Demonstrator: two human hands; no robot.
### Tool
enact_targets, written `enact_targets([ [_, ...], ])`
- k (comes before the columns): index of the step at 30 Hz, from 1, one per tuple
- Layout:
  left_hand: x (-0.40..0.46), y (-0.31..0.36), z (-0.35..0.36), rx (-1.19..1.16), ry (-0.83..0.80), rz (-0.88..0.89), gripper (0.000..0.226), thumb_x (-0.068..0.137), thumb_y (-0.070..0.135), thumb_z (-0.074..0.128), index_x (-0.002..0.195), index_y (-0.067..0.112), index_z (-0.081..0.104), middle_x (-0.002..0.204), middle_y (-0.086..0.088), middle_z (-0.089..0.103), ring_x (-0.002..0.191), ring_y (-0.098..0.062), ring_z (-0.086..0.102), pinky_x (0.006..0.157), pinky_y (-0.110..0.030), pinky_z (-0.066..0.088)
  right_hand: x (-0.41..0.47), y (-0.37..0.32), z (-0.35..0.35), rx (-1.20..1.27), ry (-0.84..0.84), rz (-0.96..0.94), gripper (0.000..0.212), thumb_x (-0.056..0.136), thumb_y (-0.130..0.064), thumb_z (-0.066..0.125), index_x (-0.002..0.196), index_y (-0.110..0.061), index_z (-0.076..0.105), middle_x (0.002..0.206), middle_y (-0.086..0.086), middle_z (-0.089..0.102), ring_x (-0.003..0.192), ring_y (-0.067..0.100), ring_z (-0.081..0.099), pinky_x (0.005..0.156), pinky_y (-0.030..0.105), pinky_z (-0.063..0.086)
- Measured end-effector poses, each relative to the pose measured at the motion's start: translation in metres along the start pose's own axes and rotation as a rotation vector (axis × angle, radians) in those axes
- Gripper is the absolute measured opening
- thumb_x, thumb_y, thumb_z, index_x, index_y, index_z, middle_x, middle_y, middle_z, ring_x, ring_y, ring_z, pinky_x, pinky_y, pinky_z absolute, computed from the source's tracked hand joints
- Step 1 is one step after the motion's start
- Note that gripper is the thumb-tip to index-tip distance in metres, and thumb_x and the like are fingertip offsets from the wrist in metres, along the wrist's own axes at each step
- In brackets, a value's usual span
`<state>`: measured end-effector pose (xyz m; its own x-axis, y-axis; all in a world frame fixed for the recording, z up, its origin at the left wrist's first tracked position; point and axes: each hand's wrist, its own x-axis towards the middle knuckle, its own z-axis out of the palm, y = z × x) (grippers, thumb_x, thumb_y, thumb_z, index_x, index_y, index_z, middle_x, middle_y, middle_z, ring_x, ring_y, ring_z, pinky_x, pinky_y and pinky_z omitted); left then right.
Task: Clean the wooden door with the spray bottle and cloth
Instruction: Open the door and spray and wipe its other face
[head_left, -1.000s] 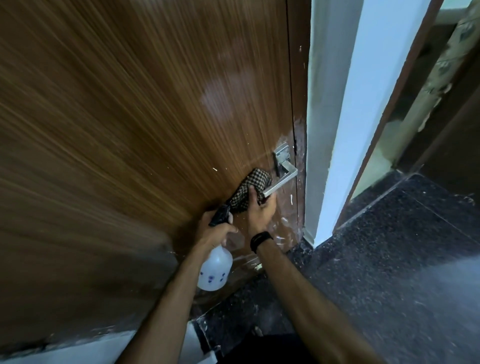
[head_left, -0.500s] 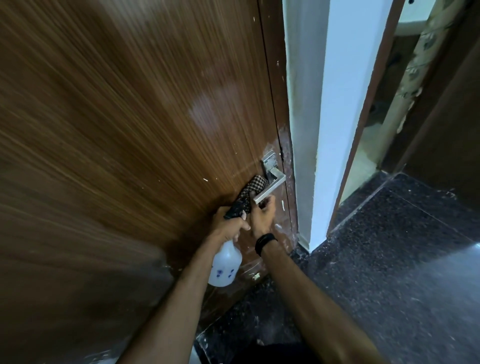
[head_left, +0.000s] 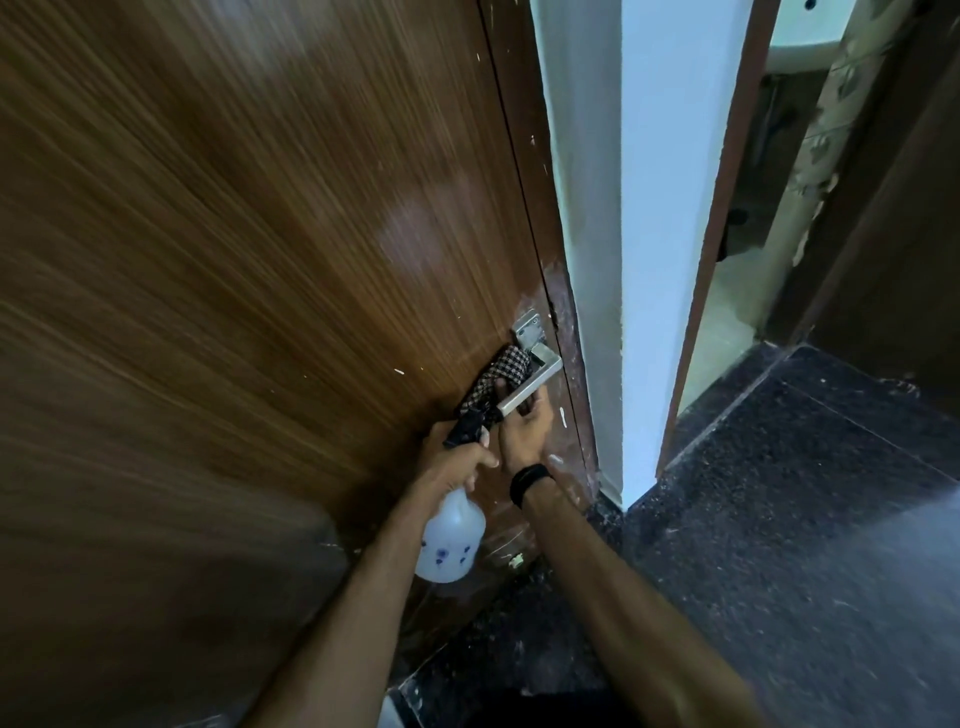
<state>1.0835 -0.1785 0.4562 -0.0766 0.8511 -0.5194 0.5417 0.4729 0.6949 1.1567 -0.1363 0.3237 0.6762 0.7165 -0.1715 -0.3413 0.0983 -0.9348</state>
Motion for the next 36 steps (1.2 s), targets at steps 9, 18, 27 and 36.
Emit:
enact_targets([
  [9,-0.003,-0.008,0.006,-0.008,0.024,-0.024,0.035,0.078,-0.005,0.073,0.080,0.025,0.054,0.073,-0.006,0.063,0.051,-0.015,0.046,0.054,-0.028,0.042,0.011,0.028,-0.023,-0.077,0.065,0.259,0.031,0.092,-0.014,0.072,0.074,-0.022,0.047,0.072,-0.007,0.055,0.067,0.007,0.050,0.069,0.035,0.044],
  [18,-0.001,-0.007,0.020,-0.021,-0.060,0.002,0.024,0.082,-0.002,0.073,0.097,0.015,0.066,0.072,-0.001,0.060,0.051,-0.008,0.046,0.048,-0.021,0.041,0.014,0.015,-0.029,-0.079,-0.002,0.194,0.042,0.094,-0.009,0.069,0.069,-0.021,0.036,0.063,-0.011,0.034,0.049,-0.003,0.035,0.053,0.017,0.030],
  [27,0.009,0.006,0.026,-0.104,-0.069,0.071,0.027,0.081,-0.008,0.070,0.074,0.018,0.063,0.073,-0.005,0.059,0.041,-0.008,0.038,0.045,-0.024,0.031,0.056,0.010,-0.055,-0.080,0.047,0.219,0.038,0.091,-0.049,0.068,0.082,-0.021,0.044,0.079,-0.001,0.044,0.075,0.014,0.042,0.072,0.036,0.038],
  [36,0.010,0.019,0.055,-0.117,-0.091,0.087,0.026,0.082,0.000,0.074,0.070,0.017,0.059,0.049,0.007,0.050,0.035,-0.009,0.037,0.043,-0.021,0.033,0.064,-0.040,-0.089,-0.256,-0.175,-0.071,0.039,0.095,-0.047,0.055,0.112,-0.012,0.054,0.109,0.002,0.057,0.104,0.026,0.054,0.098,0.047,0.044],
])
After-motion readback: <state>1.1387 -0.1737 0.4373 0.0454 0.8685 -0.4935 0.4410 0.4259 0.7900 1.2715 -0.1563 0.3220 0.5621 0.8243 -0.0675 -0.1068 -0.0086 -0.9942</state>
